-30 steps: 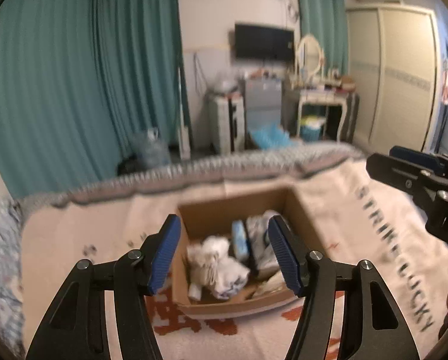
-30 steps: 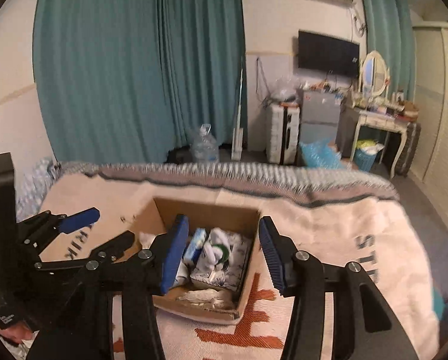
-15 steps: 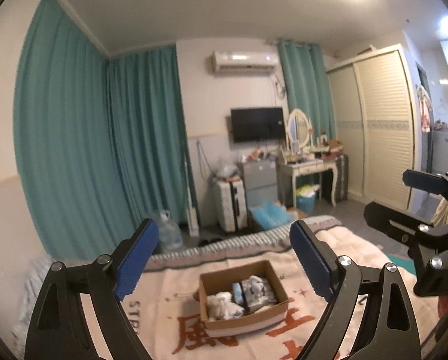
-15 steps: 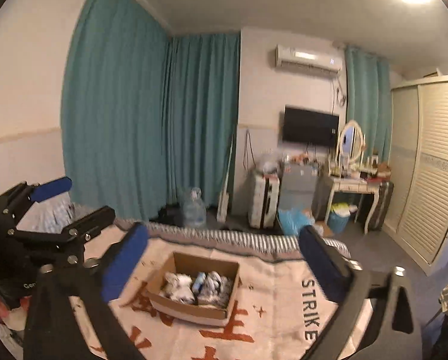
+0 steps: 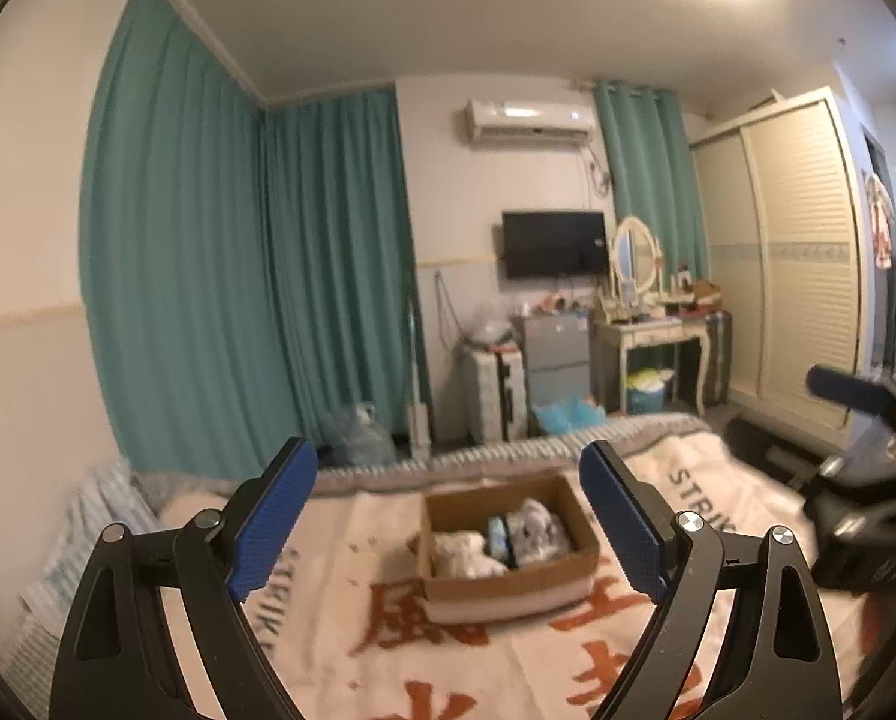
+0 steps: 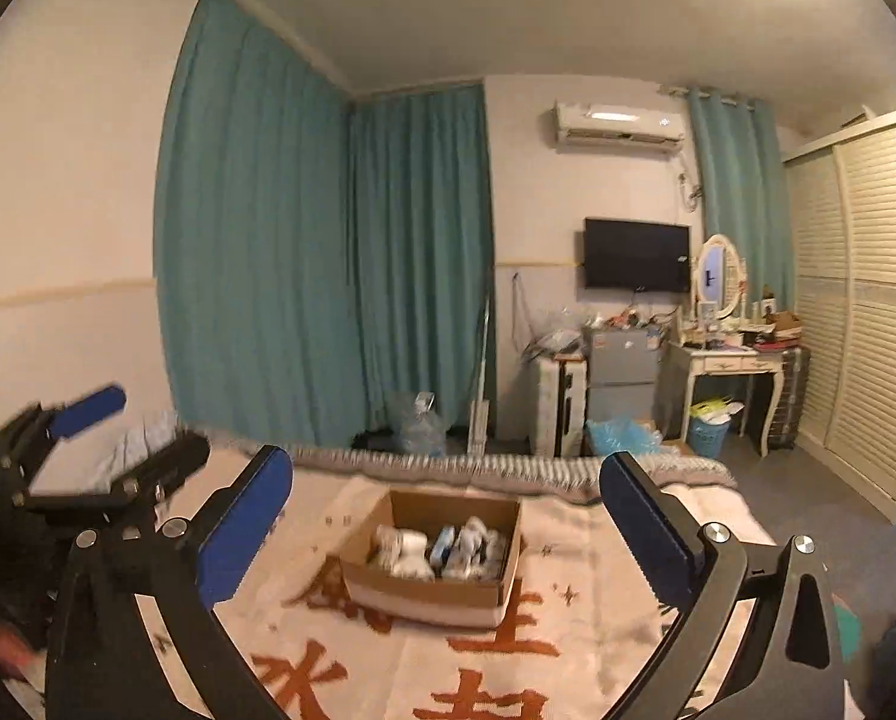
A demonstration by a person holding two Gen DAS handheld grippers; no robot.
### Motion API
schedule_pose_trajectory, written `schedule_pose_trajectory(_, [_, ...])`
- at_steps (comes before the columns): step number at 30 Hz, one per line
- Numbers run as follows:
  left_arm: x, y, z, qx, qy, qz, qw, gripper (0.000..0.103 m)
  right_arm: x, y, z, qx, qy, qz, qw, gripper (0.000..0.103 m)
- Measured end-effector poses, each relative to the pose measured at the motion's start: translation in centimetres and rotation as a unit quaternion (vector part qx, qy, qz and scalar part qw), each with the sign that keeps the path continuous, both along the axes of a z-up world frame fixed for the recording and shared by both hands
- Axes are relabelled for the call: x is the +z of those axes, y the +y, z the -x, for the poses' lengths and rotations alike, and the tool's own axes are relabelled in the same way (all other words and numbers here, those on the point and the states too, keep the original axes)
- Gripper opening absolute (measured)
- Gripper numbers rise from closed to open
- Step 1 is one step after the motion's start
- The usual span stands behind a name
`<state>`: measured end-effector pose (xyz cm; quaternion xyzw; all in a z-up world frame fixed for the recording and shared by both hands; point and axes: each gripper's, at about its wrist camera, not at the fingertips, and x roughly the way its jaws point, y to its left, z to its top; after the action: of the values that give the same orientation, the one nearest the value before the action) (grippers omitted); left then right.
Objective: Organize soft objects
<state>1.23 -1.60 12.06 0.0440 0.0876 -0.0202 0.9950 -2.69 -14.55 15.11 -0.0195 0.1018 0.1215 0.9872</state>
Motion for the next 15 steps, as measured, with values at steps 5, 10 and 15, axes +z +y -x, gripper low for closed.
schedule_pose_trajectory(5, [-4.8, 0.1, -4.1, 0.015, 0.054, 0.013, 0.9983, 0.091, -6.9, -1.2, -4.6, -0.022, 0.042, 0.007, 0.999, 0.103])
schedule_pose_trajectory(10, [-8.7, 0.8, -6.1, 0.029, 0.084, 0.024, 0.9958, 0.091, -10.2, -2.4, -8.5, -0.031, 0.082, 0.032, 0.996, 0.103])
schedule_pose_trajectory(15, [-10.6, 0.6, -7.3, 0.032, 0.102, 0.023, 0.994, 0.091, -11.2, -2.8, -9.4, -0.023, 0.087, 0.015, 0.996, 0.103])
